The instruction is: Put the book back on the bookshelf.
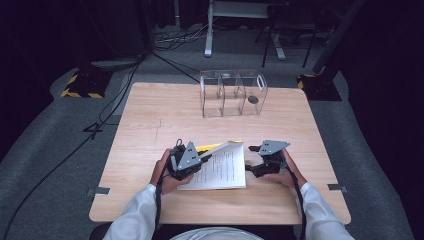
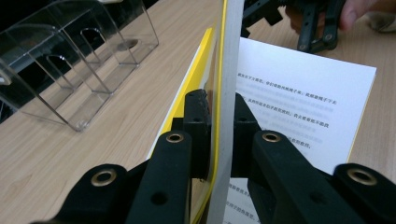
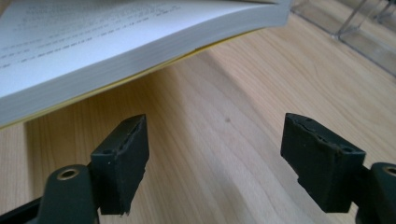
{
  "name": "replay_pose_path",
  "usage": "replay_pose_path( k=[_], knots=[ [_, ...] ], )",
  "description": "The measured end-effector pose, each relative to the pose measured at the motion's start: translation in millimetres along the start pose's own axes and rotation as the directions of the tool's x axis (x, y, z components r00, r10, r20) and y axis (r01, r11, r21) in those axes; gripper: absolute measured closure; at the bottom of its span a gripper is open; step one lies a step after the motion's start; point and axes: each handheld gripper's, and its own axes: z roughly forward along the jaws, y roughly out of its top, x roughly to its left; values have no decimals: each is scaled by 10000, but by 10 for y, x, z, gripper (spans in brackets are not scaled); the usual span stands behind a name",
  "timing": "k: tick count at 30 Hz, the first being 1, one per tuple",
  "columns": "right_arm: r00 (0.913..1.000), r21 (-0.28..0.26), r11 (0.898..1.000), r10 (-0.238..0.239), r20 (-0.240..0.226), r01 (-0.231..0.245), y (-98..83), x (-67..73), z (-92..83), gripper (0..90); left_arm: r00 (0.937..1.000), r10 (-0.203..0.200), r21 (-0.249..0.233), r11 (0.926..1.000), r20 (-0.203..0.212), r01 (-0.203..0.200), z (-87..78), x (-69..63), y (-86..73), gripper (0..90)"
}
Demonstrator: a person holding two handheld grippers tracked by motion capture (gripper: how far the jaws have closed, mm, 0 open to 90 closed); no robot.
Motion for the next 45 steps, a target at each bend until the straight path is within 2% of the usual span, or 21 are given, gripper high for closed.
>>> replay_pose_path(
  k=[4, 5, 8, 11, 15, 21, 23, 27, 31, 34, 39, 41, 43, 45],
  knots=[
    [9998, -696, 9976, 0, -207, -14, 62, 23, 17, 196, 9997, 11, -281, 9996, 248, -4, -27, 17, 0, 822],
    [9993, -1011, 9948, 65, -372, -102, 85, 20, 6, 196, 9995, -2, -296, 9996, 309, 11, -27, 19, 0, 822],
    [9990, -1516, 9883, 66, -435, -131, 129, 25, -25, 202, 9986, -183, -583, 9981, 490, 211, -48, 34, -9, 822],
    [9988, -2032, 9790, 36, -496, -137, 180, 47, -79, 207, 9976, -175, -859, 9960, 672, 232, -71, 51, -13, 823],
    [9989, -2472, 9690, -91, -469, -28, 238, 89, -153, 209, 9928, -400, -1239, 9908, 1131, 540, -89, 79, -30, 822],
    [9984, -2944, 9554, -367, -430, 224, 320, 151, -266, 202, 9850, -527, -1641, 9832, 1642, 799, -100, 120, -49, 816],
    [9984, -3092, 9506, -417, -381, 279, 335, 160, -296, 202, 9847, -476, -1633, 9837, 1675, 753, -94, 122, -50, 814],
    [9989, -3287, 9439, -416, -229, 317, 377, 186, -340, 214, 9869, -209, -1394, 9893, 1597, 435, -61, 109, -87, 799],
    [9979, -3584, 9317, -650, -29, 597, 445, 246, -393, 292, 9880, -168, -1179, 9924, 1537, 352, -40, 111, -140, 795],
    [9977, -3617, 9299, -680, 81, 663, 468, 258, -392, 299, 9858, -166, -1119, 9931, 1671, 357, -30, 112, -143, 797],
    [9981, -3723, 9262, -605, 91, 596, 475, 249, -381, 311, 9834, 75, -969, 9952, 1813, 103, -8, 88, -138, 790],
    [9982, -3715, 9265, -593, 134, 600, 482, 250, -377, 311, 9843, 2, -945, 9954, 1767, 167, 1, 91, -133, 765],
    [9980, -3687, 9274, -591, 228, 634, 488, 261, -364, 311, 9848, 240, -784, 9969, 1718, -106, 27, 61, -121, 744],
    [9977, -3665, 9280, -629, 252, 678, 489, 266, -361, 311, 9863, 284, -748, 9971, 1626, -163, 32, 48, -115, 744]
  ],
)
